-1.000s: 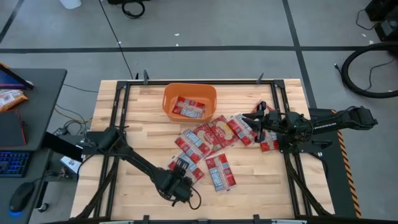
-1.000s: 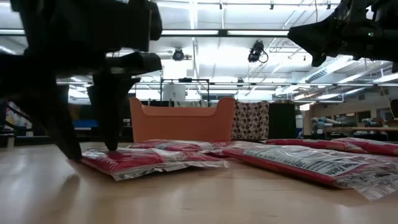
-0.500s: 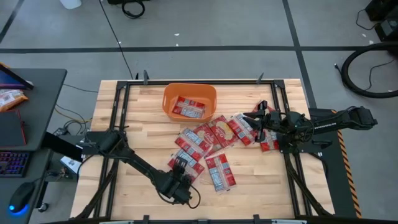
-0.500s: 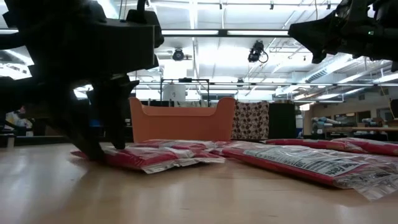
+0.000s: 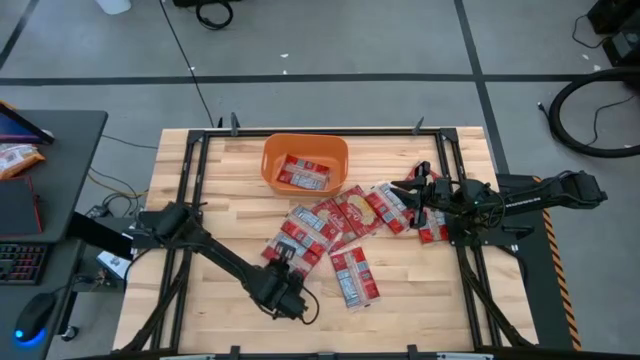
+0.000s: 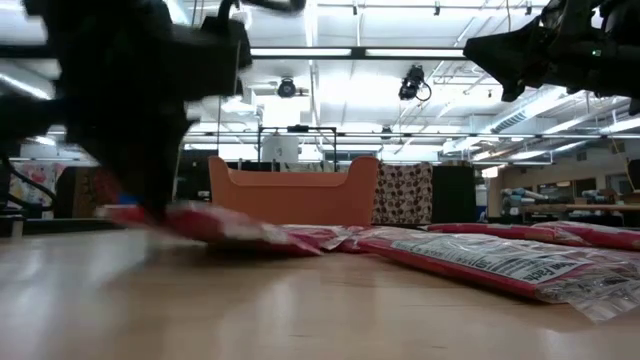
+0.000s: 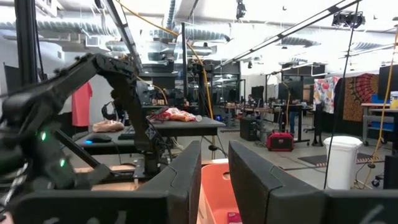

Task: Sort popcorn bags into baskets
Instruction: Put the red popcorn bag into the orange bin

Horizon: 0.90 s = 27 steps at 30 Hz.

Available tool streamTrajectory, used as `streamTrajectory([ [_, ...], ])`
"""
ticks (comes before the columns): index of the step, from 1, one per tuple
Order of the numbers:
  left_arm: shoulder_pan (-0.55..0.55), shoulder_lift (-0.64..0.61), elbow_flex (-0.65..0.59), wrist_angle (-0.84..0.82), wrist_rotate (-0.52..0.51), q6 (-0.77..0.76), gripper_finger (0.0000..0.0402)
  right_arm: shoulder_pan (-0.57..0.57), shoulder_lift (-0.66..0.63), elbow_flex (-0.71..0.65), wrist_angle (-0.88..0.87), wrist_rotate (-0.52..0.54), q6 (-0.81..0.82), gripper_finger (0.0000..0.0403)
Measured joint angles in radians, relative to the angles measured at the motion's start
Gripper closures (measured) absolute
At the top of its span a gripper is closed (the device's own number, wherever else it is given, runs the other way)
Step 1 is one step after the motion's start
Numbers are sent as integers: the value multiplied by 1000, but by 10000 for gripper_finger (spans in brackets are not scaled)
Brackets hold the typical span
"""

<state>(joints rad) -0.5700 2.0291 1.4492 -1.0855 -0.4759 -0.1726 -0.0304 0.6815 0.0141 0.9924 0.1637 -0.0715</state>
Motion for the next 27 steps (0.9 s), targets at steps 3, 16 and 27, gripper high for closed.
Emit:
streamTrajectory([
  [3,12,-57,31,-74,-44,0,396,0,0,0,0,0,0,316],
  [16,193,-313,70,-204,-307,-17,398,0,6,0,-6,25,-4,316],
  [27,512,-364,10,78,-327,273,399,0,6,0,-13,52,0,316],
])
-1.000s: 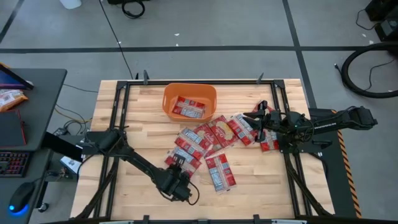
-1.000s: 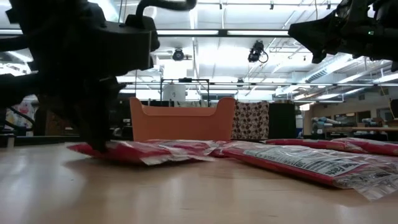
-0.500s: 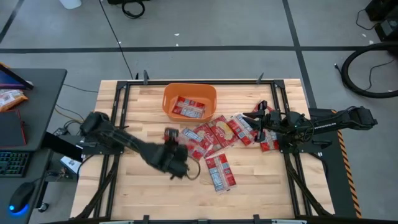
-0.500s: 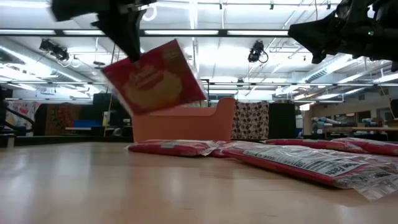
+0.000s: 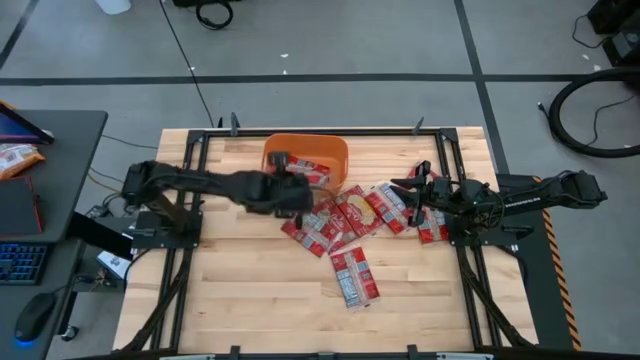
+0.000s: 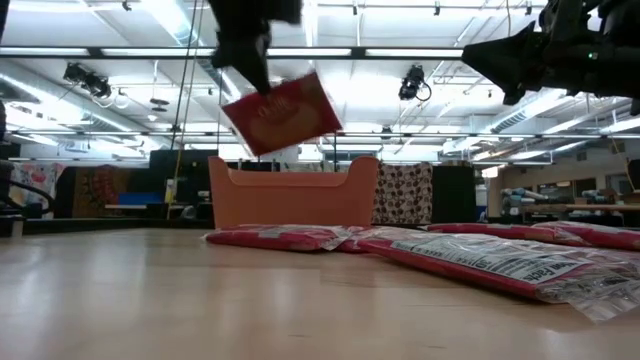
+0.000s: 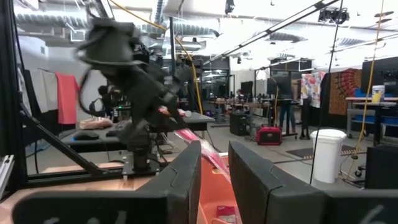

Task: Sort popcorn bags into baskets
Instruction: Put the red popcorn bag into the orange bin

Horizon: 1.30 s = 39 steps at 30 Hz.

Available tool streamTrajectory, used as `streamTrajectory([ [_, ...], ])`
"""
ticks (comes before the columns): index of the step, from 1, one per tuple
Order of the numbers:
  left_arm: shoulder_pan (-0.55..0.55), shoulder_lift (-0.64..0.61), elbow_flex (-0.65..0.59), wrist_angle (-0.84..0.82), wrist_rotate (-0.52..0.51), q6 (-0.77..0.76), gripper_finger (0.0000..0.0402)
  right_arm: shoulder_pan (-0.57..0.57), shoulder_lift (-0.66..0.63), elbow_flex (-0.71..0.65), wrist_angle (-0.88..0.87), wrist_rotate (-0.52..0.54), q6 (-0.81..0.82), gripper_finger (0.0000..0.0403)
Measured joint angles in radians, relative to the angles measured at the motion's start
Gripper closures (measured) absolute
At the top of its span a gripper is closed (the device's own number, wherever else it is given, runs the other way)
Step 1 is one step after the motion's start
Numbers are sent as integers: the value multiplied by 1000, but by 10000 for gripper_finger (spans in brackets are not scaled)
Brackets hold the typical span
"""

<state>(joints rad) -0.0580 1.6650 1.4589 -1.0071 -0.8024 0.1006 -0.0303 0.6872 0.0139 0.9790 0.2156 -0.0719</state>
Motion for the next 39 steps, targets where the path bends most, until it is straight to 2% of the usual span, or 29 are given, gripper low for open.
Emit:
streamTrajectory([
  [4,125,1,-118,207,102,107,399,0,0,0,-3,-4,0,316],
  [11,273,2,-289,548,98,319,396,0,0,0,-3,-5,-13,316],
  [14,313,4,-325,627,180,341,382,0,0,0,-3,-5,-16,316],
  [16,327,5,-335,630,245,314,364,0,0,0,-3,-6,-12,316],
  [18,326,5,-335,606,263,265,336,0,0,0,-3,-8,-3,316],
  [22,282,-7,-297,488,290,206,274,0,0,0,-8,-8,0,316],
  [25,226,-27,-227,416,446,172,244,0,0,0,-8,-10,0,316],
  [28,152,-27,-184,419,611,167,235,0,0,0,-8,-10,1,316],
  [30,98,-22,-185,436,616,158,234,0,0,0,-8,-10,2,316],
  [35,-24,41,-223,500,527,74,232,0,1,0,-10,-10,20,316],
  [39,-116,113,-227,507,485,6,215,0,11,0,-10,-11,20,316],
])
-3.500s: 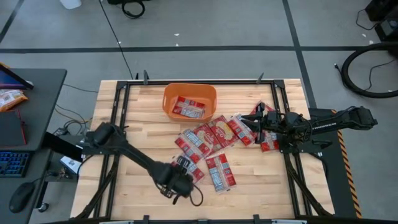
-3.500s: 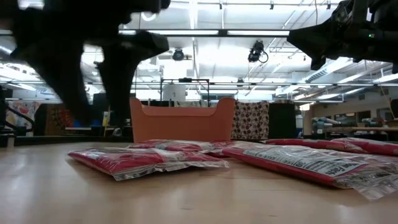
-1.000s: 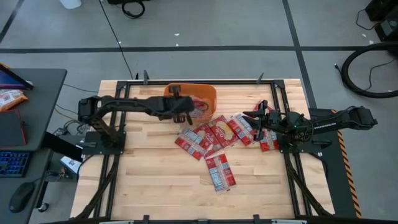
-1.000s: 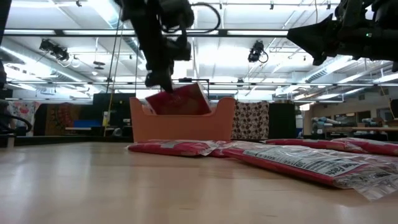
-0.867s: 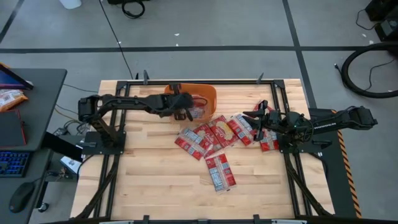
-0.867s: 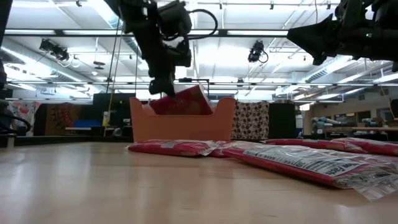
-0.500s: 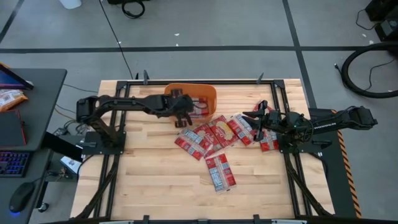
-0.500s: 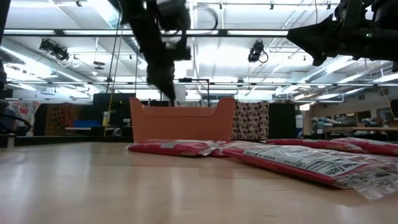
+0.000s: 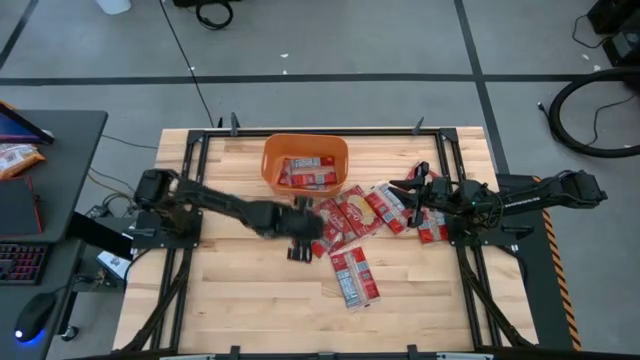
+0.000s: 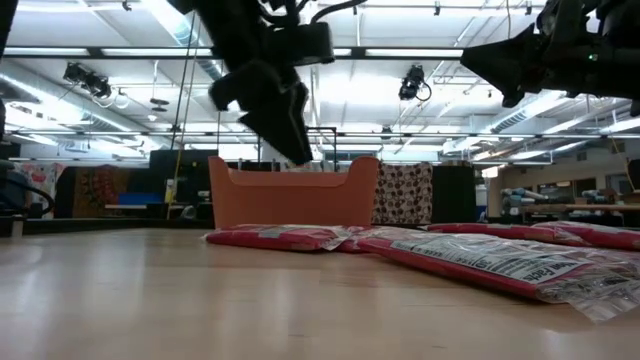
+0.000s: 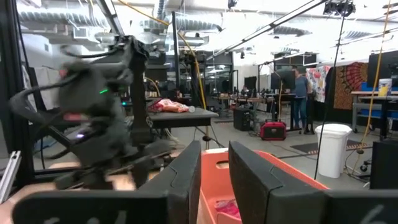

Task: Sort popcorn bags into baskets
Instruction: Put the red popcorn bag into the orange bin

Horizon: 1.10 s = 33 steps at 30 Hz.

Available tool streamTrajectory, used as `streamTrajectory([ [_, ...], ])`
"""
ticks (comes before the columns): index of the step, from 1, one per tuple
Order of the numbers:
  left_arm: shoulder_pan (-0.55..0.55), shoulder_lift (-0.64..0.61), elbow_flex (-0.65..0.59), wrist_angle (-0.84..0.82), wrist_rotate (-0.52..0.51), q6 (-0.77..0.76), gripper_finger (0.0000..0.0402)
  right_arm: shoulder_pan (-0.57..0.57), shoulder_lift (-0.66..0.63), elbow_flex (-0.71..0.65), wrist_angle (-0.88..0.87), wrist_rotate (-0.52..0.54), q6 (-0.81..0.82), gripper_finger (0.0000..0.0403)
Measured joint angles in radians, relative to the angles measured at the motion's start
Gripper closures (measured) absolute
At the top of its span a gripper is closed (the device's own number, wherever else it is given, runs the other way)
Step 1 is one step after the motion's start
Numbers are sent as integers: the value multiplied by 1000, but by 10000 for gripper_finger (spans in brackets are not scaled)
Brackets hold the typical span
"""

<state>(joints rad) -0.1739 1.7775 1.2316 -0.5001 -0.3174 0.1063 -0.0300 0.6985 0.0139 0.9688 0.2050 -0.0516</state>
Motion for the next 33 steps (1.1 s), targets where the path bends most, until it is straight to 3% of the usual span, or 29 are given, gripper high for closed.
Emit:
streamTrajectory([
  [4,-79,63,0,0,-31,10,179,0,9,0,3,0,-4,316],
  [9,-144,124,-1,-21,-162,117,133,0,10,0,10,0,-8,316],
  [13,-158,175,-1,-37,-183,134,127,0,10,0,11,0,-1,316],
  [17,-157,218,1,-82,-284,116,140,0,11,0,11,0,6,316],
  [20,-157,236,2,-119,-346,98,162,0,11,0,11,0,6,316],
  [23,-151,236,0,-135,-338,81,197,0,11,0,15,0,5,316],
  [33,-128,234,-26,-125,-293,53,379,0,11,0,21,-14,8,316],
])
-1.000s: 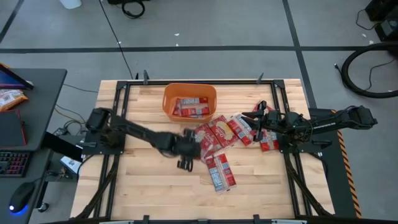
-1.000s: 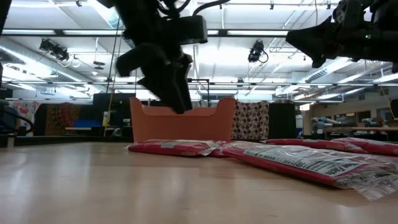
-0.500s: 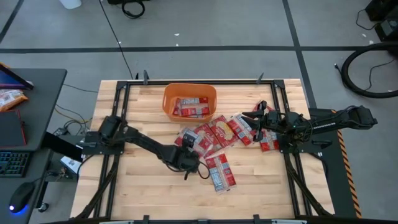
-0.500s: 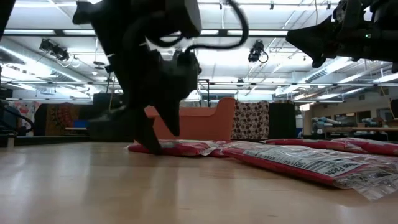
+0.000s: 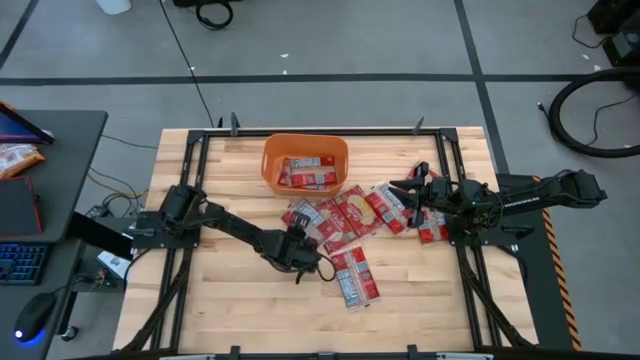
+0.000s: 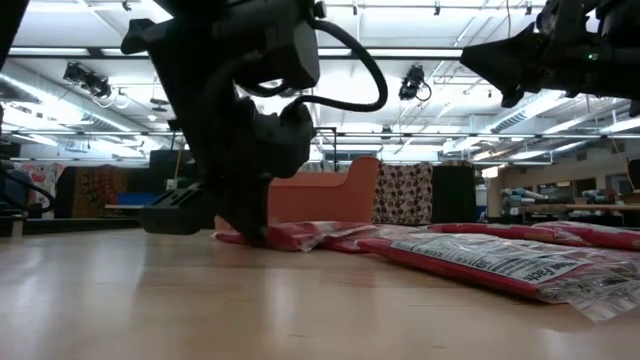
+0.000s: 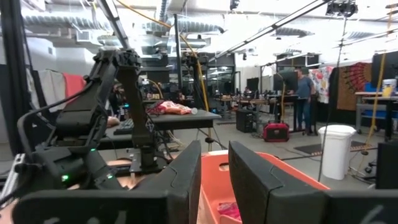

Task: Sort popcorn bags into baskets
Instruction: Put the red popcorn bag into the orange bin

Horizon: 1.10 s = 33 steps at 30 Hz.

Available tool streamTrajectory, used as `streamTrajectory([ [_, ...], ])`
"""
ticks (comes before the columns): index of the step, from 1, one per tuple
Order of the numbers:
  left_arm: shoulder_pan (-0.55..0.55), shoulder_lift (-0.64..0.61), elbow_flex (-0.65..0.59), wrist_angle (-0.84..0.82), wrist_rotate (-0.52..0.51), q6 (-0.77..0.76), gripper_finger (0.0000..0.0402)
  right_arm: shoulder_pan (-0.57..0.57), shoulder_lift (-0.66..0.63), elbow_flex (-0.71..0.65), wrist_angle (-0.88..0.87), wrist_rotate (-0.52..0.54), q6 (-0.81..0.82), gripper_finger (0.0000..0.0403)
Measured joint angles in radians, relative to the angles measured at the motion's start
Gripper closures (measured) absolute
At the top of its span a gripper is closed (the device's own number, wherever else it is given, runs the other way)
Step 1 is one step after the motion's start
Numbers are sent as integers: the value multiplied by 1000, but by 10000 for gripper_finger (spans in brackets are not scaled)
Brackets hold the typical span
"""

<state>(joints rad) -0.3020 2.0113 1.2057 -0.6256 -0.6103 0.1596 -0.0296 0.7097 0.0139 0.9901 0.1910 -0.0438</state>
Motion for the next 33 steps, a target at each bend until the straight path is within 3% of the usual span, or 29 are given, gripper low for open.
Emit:
streamTrajectory([
  [8,-10,-64,22,-36,23,31,394,0,0,0,0,-3,-8,316],
  [17,41,-229,167,-210,7,-58,396,0,0,0,2,-2,-1,316],
  [24,152,-328,252,-289,-9,-172,397,0,7,0,5,9,5,316],
  [33,393,-306,241,-282,-42,-120,397,0,8,0,11,25,-3,316],
])
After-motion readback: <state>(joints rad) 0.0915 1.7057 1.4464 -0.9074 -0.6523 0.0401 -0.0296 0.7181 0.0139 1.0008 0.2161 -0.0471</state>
